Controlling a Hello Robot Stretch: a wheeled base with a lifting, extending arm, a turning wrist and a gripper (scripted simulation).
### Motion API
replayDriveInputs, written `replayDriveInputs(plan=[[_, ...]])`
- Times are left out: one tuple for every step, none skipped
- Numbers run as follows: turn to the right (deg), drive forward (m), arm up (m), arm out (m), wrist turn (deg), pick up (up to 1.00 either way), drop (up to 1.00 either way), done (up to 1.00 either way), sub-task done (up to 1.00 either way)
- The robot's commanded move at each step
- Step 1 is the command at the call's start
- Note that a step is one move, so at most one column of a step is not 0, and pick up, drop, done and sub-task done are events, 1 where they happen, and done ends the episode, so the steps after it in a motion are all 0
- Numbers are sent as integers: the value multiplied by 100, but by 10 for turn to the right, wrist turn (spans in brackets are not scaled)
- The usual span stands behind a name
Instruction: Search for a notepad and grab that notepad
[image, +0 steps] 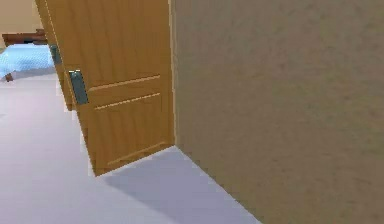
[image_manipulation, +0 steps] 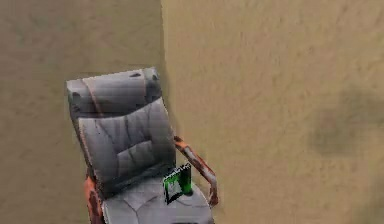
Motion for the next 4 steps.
replayDriveInputs(plan=[[450,0,0,0,0,0,0,0,0],[330,0,0,0,0,0,0,0,0],[0,5,0,0,0,0,0,0,0],[-450,0,0,0,0,0,0,0,0]])
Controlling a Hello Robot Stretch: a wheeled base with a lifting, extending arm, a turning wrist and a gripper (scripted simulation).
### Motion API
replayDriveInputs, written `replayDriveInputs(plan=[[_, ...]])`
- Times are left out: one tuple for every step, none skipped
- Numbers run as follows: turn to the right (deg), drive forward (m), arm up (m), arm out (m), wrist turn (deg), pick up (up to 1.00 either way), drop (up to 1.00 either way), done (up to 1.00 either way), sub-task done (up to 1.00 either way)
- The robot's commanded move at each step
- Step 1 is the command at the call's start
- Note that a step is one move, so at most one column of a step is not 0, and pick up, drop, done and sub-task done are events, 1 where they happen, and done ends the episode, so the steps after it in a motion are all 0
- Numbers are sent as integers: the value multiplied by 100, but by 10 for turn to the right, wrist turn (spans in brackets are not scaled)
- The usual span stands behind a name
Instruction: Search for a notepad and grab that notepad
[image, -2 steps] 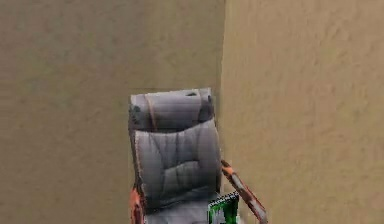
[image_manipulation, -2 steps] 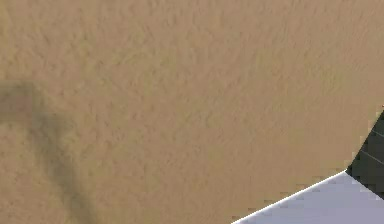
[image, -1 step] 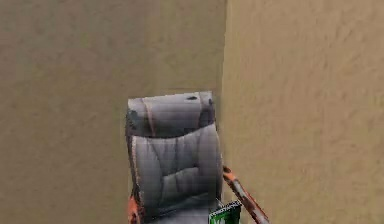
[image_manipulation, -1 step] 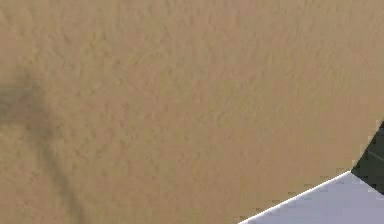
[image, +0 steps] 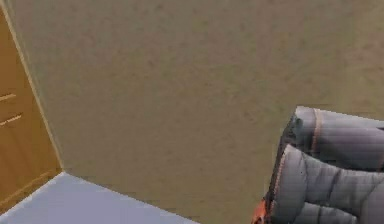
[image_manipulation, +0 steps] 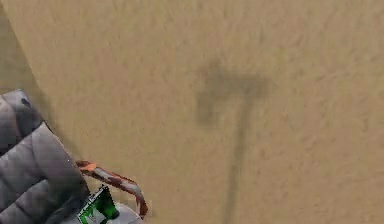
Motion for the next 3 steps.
replayDriveInputs(plan=[[-270,0,0,0,0,0,0,0,0],[0,0,50,0,0,0,0,0,0],[0,0,8,0,0,0,0,0,0]])
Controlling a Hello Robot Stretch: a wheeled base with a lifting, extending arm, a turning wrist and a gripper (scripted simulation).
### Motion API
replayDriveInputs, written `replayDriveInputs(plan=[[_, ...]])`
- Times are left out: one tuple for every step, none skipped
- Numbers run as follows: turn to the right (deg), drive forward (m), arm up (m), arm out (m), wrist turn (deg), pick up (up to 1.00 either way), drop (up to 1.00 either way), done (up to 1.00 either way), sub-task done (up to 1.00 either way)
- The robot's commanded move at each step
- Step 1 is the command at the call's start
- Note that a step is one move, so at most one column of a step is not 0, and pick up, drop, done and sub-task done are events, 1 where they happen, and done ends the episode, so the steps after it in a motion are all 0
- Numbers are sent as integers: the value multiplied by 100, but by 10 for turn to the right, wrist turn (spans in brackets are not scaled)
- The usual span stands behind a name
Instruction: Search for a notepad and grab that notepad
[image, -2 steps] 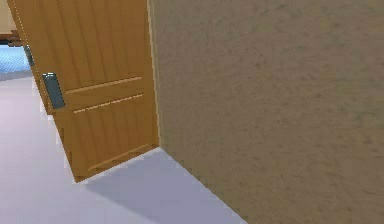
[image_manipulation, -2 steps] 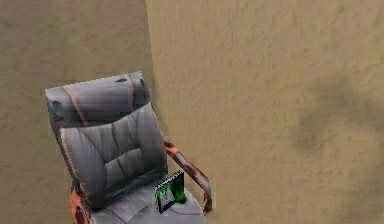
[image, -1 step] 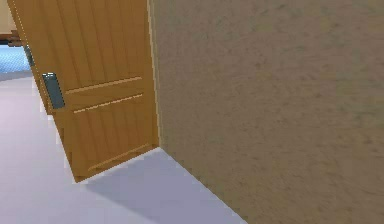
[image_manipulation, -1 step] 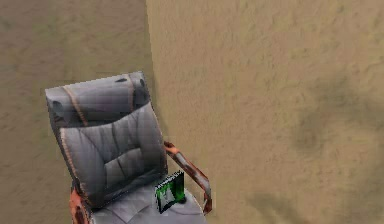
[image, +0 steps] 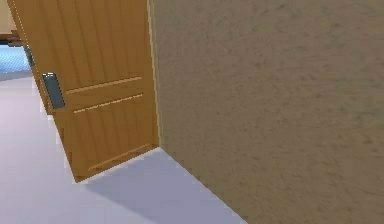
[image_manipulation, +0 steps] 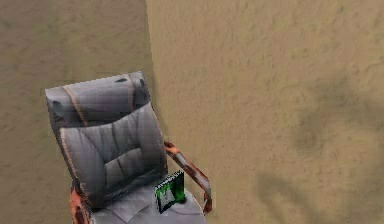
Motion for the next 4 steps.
replayDriveInputs(plan=[[0,0,0,34,0,0,0,0,0],[0,0,0,0,450,0,0,0,0],[0,0,0,0,450,0,0,0,0],[0,0,0,0,450,0,0,0,0]])
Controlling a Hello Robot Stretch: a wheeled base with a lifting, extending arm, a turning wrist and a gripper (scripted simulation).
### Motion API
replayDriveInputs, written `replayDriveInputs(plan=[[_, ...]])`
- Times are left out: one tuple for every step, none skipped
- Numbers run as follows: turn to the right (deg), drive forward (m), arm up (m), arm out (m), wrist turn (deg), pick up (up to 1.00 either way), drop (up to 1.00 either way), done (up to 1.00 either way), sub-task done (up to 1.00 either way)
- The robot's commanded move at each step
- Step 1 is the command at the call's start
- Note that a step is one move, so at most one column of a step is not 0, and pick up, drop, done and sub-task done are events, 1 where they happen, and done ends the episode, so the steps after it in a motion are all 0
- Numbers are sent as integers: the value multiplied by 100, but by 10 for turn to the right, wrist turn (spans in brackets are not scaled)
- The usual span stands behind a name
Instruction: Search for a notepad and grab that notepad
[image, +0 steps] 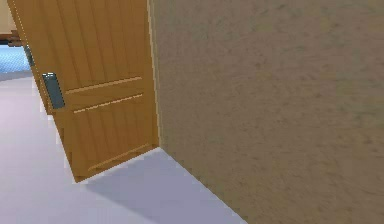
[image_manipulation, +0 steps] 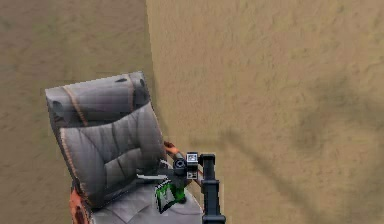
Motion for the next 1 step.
replayDriveInputs(plan=[[0,0,0,0,60,0,0,0,0]])
